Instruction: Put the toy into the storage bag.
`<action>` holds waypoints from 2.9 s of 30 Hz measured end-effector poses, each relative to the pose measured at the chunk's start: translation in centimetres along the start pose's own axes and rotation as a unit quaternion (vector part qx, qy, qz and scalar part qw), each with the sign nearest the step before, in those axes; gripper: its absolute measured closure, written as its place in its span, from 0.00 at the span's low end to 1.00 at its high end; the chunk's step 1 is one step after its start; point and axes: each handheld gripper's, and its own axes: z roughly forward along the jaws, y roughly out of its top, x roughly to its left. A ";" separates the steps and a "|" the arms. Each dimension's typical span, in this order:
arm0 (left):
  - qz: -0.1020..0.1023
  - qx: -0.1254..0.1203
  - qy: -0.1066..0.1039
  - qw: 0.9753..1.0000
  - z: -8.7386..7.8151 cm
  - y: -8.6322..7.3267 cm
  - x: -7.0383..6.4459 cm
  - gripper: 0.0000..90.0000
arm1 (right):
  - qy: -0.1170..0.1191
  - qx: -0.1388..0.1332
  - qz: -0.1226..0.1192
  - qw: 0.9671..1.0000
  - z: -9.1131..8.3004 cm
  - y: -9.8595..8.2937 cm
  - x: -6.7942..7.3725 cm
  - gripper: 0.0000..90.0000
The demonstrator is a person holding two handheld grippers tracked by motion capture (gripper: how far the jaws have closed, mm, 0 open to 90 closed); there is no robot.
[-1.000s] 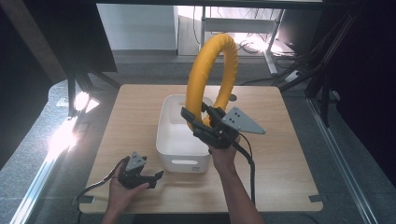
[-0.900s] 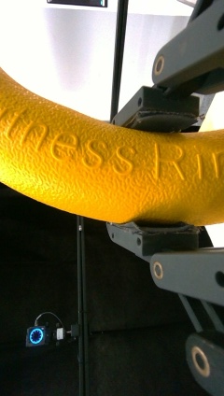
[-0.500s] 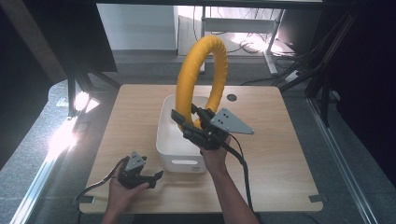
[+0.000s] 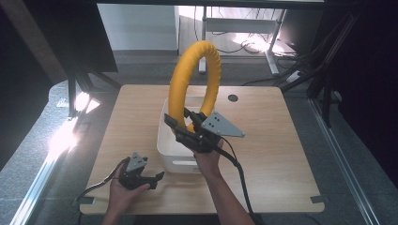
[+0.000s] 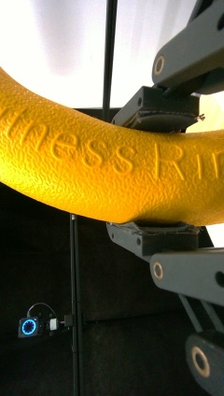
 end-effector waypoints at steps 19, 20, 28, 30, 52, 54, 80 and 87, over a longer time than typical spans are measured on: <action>0.000 0.001 0.000 1.000 0.1 0.0 0.0 0.15 | -0.009 0.014 0.007 1.000 1.3 -2.7 1.7 0.57; 0.000 0.001 0.000 1.000 0.1 0.0 0.0 0.15 | -0.010 0.013 0.007 1.000 1.3 -2.7 1.7 0.57; 0.001 0.003 0.000 1.000 0.1 -0.1 0.0 0.15 | -0.042 -0.005 0.022 0.999 1.8 -3.6 1.5 0.57; 0.001 0.003 0.000 1.000 0.1 -0.1 0.0 0.15 | -0.044 -0.005 0.027 0.999 2.0 -4.0 1.3 0.57; 0.000 0.002 -0.002 1.000 0.2 -0.1 -0.1 0.15 | -0.062 0.002 0.046 0.997 2.6 -5.9 1.1 0.57; 0.001 0.002 -0.001 1.000 0.2 -0.1 -0.1 0.15 | -0.063 0.005 0.044 0.997 2.6 -6.0 1.2 0.57; 0.000 0.003 0.000 1.000 0.2 -0.1 -0.1 0.15 | -0.094 0.047 0.070 0.992 3.1 -7.5 2.4 0.56; 0.001 0.003 -0.001 1.000 0.3 -0.1 -0.1 0.15 | -0.106 0.069 0.072 0.989 3.1 -7.7 2.5 0.54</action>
